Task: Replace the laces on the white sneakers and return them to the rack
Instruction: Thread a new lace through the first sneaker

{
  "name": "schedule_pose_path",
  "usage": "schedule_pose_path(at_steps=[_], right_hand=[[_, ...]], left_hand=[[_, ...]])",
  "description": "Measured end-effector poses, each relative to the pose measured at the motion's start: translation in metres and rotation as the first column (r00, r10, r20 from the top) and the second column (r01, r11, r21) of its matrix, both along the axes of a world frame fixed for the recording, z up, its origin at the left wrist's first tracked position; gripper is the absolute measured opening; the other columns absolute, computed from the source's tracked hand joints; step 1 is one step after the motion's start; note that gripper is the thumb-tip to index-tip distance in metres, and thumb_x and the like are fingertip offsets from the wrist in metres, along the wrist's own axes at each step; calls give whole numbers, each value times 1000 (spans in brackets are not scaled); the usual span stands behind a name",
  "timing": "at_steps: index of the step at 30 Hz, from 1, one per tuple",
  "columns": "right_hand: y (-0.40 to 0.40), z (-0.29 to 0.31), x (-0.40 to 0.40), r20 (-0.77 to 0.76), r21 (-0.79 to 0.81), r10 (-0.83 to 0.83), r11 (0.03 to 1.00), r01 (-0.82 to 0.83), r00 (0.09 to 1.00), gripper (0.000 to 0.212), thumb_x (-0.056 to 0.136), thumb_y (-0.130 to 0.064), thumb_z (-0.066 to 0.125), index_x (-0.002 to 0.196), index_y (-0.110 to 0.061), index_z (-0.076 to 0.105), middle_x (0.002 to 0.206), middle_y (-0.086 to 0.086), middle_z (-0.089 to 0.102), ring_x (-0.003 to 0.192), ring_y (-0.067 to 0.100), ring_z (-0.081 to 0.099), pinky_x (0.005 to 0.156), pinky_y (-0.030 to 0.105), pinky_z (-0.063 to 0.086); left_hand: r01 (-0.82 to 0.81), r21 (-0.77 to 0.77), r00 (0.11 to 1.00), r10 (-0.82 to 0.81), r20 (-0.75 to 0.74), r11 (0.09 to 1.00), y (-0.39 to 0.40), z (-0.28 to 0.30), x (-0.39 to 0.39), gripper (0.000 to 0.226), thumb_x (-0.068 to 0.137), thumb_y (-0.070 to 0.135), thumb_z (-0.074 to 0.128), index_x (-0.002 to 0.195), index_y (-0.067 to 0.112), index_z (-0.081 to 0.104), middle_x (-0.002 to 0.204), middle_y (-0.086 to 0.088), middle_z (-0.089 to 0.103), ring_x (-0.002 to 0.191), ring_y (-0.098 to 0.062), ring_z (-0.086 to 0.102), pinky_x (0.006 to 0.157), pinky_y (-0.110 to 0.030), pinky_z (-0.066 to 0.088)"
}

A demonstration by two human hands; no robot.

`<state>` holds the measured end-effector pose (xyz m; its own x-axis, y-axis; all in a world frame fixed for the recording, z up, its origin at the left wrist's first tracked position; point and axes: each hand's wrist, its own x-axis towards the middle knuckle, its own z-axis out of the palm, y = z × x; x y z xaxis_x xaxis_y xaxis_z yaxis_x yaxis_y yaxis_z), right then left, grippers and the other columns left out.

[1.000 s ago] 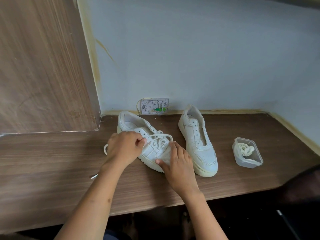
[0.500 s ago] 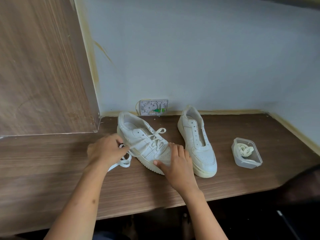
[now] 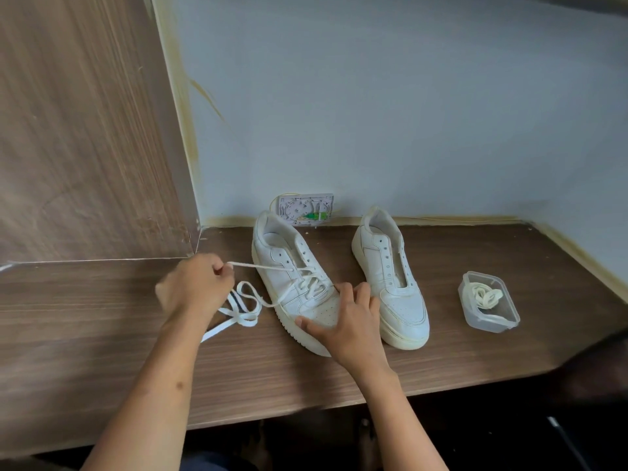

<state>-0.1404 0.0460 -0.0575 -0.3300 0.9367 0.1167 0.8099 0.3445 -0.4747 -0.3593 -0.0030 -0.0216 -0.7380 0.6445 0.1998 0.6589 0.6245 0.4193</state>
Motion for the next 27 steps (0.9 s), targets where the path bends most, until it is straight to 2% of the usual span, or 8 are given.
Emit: schedule_pose_path(at_steps=[3,8,11,13,18,20,23,27], right_hand=[[-2,2,-2,-8,-14,-16,1000,16,1000,84,67,-76,67,123,-19,41,118,-3,31,105,17,29,101,31,34],[-10,5,-4,9,-32,-57,998,57,998,86,65,-76,67,121,-17,39,121,-1,33,109,20,35,99,31,38],[-18,8,-7,56,-10,-101,995,101,993,88,64,-78,65,122,-18,37,122,-1,35,111,20,41,94,32,44],[-24,11,-8,74,-30,-130,991,133,989,87,62,-79,65,119,-20,36,120,-3,35,110,19,46,88,32,48],[-34,17,-6,76,-115,-136,983,145,988,82,65,-81,61,117,-22,36,117,-7,37,103,16,56,71,30,46],[-32,18,0,8,-155,-129,979,129,992,70,70,-78,59,110,-24,40,111,-9,43,97,15,58,68,30,42],[-26,18,11,-213,-128,-100,989,73,972,37,81,-56,66,93,-27,47,95,-10,50,80,7,54,60,23,38],[-25,28,10,-637,-224,-17,961,-163,771,23,76,-28,79,97,-28,69,93,-7,46,76,-4,48,74,12,40]], left_hand=[[10,-25,1000,-11,-20,1000,1,-2,4,29,94,38,51,75,20,64,66,7,59,64,-19,48,65,-30,31],[271,27,962,-272,21,962,1,-7,1,22,88,38,67,106,30,57,108,6,55,103,-22,57,86,-42,43],[481,21,877,-481,-16,877,2,-5,12,15,80,35,75,87,37,63,106,13,48,105,-17,49,93,-40,32],[567,-53,823,-568,-16,822,5,-4,22,13,78,48,72,87,41,67,108,17,44,107,-14,42,90,-33,24],[634,-141,774,-622,121,761,10,-4,34,77,67,91,21,80,35,72,109,21,45,102,-13,35,91,-34,29],[646,-34,749,-624,223,762,9,-5,38,82,60,97,14,68,37,69,107,25,48,104,-11,38,95,-35,33],[592,335,599,-679,425,733,6,1,47,76,63,95,34,72,31,74,107,18,57,101,-3,51,90,-27,38],[581,540,438,-793,424,609,2,17,57,55,78,72,56,89,24,79,119,10,48,111,-3,44,90,-9,35]])
